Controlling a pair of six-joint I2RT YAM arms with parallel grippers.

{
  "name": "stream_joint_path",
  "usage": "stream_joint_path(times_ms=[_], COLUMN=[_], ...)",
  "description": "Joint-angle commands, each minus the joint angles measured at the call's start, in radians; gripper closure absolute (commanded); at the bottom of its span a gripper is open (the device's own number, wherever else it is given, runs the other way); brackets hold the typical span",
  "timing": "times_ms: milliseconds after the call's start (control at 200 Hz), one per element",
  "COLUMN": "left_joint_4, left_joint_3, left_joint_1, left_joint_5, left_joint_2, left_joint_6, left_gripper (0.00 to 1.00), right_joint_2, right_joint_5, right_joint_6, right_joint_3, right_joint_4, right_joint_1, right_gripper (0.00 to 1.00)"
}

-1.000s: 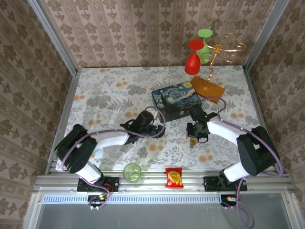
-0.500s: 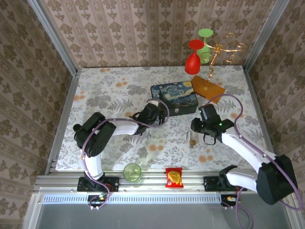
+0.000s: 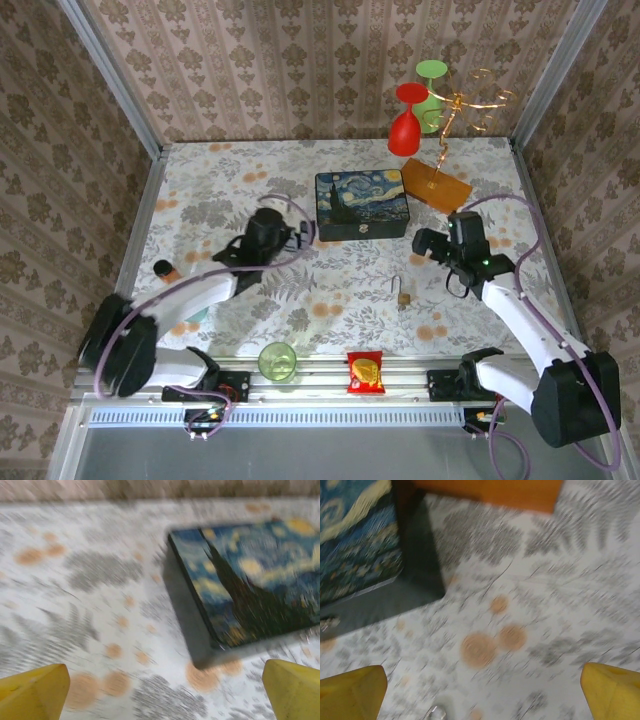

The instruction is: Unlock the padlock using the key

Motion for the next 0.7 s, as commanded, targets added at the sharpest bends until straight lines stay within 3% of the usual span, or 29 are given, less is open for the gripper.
stream_joint_path(times_ms=[0,95,165,235,375,510,600,695], left_joint_4=[-0.137,-0.055,-0.047,0.005,0.192,0.371,0.51,0.52], left_joint_3=[-0.055,-0.162,-0.206,-0.259,-0.381,-0.434,-0.441,-0.388], left_joint_1=[0.081,0.139,0.241,0.321,0.508,0.579,0.624,0.638], left_joint_5=[-0.089,-0.201,-0.188,-0.179,-0.041,0.048,0.11,0.152], left_joint_2=[-0.128,-0.231,-0.253,-0.245,-0.169,-0.112,-0.04,0.041], left_joint_6=[0.193,0.301,0.336,0.372,0.339,0.324,0.294,0.297], left_gripper=[0.0,0.0,0.0,0.0,0.0,0.0,0.0,0.0], right_joint_2=[-0.01,-0.054,-0.051,-0.022,0.059,0.183,0.247,0.323], right_joint_5=[0.146,0.156,0.157,0.193,0.187,0.228,0.188,0.123], right_joint_6=[-0.118,-0.2,-0.274,-0.303,-0.26,-0.268,-0.276,-0.306], right_joint_3=[-0.049,-0.197,-0.284,-0.311,-0.372,-0.381,-0.386,-0.368], right_joint_4=[0.163,0.436,0.617,0.69,0.895,1.06,1.175,1.225], right_joint_1=[-0.057,-0.095,-0.11,-0.123,-0.163,-0.165,-0.166,-0.165], right_gripper=[0.0,0.0,0.0,0.0,0.0,0.01,0.01,0.03])
